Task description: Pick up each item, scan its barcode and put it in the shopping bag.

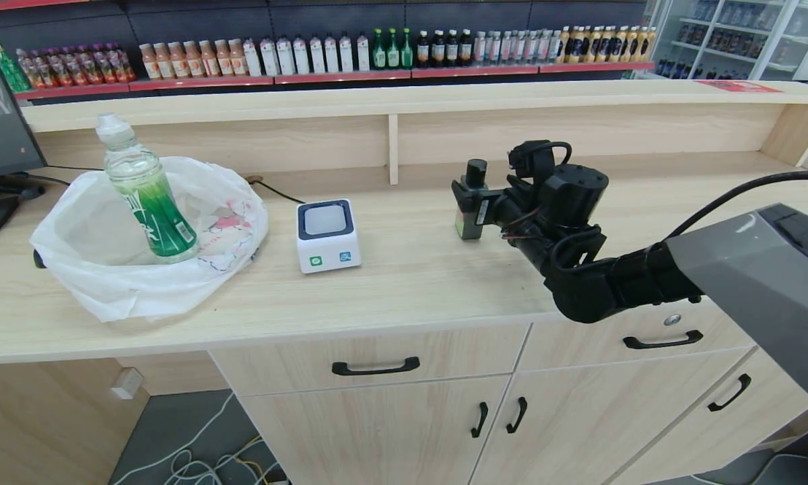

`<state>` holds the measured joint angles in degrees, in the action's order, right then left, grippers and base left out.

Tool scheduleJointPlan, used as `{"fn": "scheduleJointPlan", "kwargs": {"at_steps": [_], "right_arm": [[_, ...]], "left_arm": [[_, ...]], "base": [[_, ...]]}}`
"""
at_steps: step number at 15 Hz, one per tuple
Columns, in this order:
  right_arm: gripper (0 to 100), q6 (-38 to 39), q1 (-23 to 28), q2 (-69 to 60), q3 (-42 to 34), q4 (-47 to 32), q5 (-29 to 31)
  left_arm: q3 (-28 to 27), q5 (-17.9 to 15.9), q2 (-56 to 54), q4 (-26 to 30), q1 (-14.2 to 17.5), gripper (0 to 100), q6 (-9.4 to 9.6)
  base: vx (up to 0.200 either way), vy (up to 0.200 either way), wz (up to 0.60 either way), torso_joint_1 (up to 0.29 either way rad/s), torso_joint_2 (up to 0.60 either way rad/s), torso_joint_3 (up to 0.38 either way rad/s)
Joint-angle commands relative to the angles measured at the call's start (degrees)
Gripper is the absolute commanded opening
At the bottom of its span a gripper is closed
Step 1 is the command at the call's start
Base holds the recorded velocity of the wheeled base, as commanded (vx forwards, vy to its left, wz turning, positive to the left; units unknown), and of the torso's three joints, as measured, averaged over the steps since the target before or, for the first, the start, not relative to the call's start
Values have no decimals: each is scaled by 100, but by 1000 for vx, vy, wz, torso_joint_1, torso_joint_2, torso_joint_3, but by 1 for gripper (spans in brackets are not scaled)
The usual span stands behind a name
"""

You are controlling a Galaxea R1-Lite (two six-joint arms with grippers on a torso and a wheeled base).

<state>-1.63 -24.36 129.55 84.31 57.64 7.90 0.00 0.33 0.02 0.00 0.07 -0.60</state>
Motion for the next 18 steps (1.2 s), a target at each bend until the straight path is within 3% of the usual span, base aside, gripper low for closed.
{"fn": "scheduleJointPlan", "kwargs": {"at_steps": [1,9,18], "right_arm": [[100,-4,1,220,200,-16,1],[100,146,186,738,1193,-464,-25],[100,225,177,949,1263,-455,-8]], "left_arm": [[0,2,-2,0,1,100,-2],[0,2,-2,0,1,100,-2],[0,2,-2,0,1,100,-2]], "base": [[0,0,0,0,0,0],[0,0,0,0,0,0],[0,0,0,0,0,0]]}}
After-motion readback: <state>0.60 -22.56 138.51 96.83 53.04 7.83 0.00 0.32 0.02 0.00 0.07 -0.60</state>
